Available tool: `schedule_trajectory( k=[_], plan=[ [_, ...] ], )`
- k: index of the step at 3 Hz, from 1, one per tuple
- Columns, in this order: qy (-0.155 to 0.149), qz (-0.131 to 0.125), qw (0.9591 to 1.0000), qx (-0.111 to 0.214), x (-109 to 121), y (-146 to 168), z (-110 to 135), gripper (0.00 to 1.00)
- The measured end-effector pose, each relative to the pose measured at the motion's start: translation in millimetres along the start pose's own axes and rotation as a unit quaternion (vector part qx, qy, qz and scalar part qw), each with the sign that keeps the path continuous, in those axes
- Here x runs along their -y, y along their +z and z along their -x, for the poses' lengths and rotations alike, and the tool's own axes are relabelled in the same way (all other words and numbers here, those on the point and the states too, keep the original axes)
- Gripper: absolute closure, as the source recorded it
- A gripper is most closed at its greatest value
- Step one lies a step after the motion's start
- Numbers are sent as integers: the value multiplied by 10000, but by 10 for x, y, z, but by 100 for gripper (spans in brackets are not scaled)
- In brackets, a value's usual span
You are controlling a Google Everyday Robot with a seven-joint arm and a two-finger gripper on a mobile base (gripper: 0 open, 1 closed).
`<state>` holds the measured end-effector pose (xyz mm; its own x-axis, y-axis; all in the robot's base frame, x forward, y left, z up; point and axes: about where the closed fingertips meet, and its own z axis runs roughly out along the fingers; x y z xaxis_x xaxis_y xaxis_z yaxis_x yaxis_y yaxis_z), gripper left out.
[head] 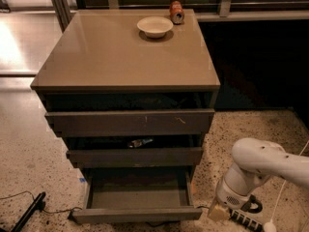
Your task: Close bottom drawer
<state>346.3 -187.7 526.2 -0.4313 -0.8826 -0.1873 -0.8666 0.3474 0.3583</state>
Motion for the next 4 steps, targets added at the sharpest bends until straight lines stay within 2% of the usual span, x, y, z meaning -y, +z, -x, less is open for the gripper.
schedule_trajectory(
  k=[1, 2, 3, 4],
  plan=[
    [239, -116, 9990, 347, 358, -16, 127, 100],
    [261, -51, 9989, 390, 330, 77, 57, 100],
    [387, 287, 9981, 396, 258, 487, -187, 100],
    [556, 750, 9953, 251, 160, 1111, -444, 100]
  ],
)
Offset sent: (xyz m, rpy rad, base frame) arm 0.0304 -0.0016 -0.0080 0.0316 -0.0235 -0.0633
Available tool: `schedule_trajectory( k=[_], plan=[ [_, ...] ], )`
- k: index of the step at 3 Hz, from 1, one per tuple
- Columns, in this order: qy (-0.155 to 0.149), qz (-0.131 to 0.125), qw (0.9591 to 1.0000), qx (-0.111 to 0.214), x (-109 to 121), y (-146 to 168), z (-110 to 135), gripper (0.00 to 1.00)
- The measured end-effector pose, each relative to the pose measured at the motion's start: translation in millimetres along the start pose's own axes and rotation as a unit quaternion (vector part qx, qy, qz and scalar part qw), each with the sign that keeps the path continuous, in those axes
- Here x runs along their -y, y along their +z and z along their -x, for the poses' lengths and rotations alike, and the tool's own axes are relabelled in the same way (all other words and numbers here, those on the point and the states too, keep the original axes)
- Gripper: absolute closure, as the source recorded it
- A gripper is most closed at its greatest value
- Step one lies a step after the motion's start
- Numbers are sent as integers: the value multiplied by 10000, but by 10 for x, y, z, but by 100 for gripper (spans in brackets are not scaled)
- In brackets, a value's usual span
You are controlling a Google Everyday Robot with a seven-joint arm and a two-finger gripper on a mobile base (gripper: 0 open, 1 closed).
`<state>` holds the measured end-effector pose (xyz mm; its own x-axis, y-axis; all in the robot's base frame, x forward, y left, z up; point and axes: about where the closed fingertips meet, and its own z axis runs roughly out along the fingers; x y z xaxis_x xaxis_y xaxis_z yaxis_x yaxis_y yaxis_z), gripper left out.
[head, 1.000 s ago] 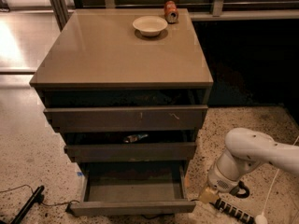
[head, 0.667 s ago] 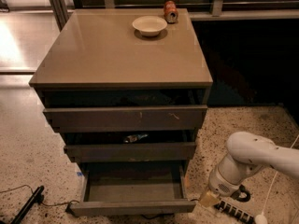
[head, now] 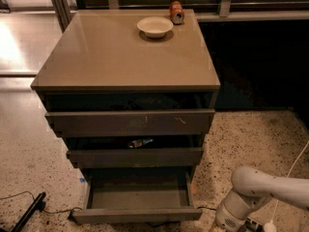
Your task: Close bottom drawer
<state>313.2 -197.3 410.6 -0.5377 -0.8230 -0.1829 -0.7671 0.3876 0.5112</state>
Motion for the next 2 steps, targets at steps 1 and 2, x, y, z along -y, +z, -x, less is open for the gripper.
schedule_trajectory(
  k=[1, 2],
  plan=[
    [280, 400, 9979, -432, 70, 626, -279, 100],
    [320, 557, 9968, -472, 22, 770, -329, 100]
  ],
)
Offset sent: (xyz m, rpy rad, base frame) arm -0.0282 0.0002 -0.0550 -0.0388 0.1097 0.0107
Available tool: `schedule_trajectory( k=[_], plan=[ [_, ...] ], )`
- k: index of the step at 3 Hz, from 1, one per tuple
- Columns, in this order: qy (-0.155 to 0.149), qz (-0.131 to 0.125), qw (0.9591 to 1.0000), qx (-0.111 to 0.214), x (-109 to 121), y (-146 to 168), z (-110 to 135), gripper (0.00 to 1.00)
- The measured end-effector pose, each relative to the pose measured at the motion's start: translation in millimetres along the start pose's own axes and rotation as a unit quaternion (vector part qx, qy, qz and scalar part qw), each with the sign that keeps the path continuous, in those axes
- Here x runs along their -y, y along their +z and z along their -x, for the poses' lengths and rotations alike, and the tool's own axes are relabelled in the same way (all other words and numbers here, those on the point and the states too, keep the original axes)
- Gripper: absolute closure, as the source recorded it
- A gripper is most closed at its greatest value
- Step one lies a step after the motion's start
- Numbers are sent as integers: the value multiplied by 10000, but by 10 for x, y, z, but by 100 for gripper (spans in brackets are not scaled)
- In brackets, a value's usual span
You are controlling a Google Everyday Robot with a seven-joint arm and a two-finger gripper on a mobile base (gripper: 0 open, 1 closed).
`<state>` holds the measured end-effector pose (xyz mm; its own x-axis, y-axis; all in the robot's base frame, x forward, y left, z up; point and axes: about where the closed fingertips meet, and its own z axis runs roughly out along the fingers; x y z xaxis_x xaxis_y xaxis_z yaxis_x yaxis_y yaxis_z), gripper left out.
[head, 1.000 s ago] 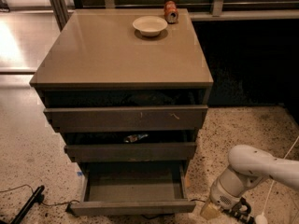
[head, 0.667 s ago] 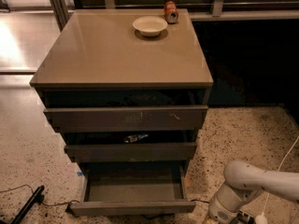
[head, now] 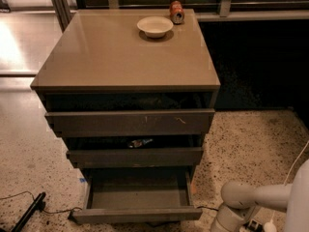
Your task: Close bottom drawer
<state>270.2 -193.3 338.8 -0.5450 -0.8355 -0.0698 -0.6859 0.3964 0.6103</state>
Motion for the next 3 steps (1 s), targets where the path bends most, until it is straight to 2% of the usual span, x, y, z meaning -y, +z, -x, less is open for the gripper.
schedule_trajectory(
  k=[1, 3],
  plan=[
    [40, 11, 10000, 31, 100, 89, 2, 100],
    [332, 35, 9983, 477, 727, 373, 213, 100]
  ],
)
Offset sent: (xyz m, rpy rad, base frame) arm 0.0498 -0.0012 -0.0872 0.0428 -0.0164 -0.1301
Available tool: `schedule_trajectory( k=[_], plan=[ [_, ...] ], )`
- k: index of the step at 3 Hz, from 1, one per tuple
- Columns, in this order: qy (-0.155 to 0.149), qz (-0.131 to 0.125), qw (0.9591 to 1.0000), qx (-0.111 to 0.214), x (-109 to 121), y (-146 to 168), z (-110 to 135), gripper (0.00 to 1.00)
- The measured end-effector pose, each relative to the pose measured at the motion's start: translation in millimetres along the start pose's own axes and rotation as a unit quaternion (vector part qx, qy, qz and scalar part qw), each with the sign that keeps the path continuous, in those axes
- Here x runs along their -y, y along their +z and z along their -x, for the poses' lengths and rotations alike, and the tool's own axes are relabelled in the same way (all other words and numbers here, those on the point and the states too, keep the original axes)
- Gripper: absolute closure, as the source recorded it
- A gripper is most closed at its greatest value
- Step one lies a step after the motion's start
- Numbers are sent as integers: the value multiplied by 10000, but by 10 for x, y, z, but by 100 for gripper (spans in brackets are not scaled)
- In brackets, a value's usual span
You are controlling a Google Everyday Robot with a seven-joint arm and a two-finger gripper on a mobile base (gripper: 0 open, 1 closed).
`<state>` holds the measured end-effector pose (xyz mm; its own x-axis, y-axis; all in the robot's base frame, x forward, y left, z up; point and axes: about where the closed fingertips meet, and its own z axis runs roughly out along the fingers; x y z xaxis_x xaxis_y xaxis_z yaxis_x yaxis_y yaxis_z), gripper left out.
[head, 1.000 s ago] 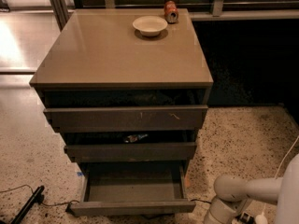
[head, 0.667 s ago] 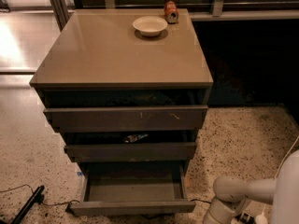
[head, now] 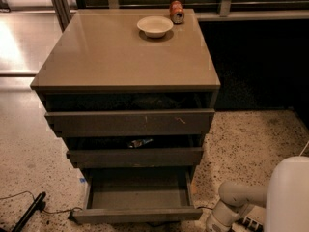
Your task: Close bottom drawer
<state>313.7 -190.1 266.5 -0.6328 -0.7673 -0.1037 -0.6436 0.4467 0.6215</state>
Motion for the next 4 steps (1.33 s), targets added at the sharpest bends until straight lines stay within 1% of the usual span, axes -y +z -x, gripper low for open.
schedule_trajectory(
  k=[1, 2, 3, 4],
  plan=[
    [121, -180, 9995, 246, 242, -21, 204, 100],
    [121, -179, 9995, 245, 242, -21, 203, 100],
    [117, -65, 9996, 252, 312, 153, 157, 100],
    [154, 215, 9994, 216, 442, 591, 49, 100]
  ],
)
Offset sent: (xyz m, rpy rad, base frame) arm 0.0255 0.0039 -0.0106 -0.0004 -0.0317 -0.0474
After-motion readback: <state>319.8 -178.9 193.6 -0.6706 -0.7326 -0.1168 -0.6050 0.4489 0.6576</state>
